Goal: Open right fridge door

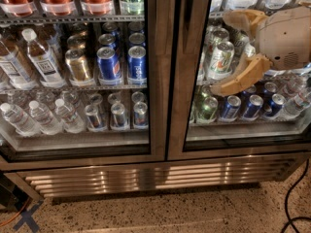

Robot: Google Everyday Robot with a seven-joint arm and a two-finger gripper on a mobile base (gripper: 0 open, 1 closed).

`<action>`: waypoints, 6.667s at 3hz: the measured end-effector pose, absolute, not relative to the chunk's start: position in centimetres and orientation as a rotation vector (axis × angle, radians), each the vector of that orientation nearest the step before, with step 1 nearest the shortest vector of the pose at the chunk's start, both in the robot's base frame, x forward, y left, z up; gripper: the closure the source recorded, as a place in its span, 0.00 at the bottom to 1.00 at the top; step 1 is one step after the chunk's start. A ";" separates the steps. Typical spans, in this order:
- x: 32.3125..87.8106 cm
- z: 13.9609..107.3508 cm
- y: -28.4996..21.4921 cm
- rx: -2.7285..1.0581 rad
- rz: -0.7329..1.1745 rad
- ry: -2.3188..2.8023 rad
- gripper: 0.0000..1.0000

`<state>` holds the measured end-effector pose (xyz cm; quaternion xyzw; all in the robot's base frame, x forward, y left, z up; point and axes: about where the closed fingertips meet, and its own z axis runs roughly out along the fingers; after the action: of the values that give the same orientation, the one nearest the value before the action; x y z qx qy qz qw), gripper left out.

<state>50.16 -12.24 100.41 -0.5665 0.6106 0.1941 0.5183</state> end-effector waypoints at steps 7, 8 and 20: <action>51.9 102.2 -9.2 -1.319 0.528 1.300 0.00; 51.2 102.2 -8.4 -1.294 0.558 1.314 0.00; 53.1 101.5 -7.0 -1.315 0.679 1.303 0.36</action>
Offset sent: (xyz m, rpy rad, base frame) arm 0.0445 0.0205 0.0268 0.1257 -0.1669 0.0802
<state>53.07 -6.99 101.53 -0.5560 0.5509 0.2873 0.5522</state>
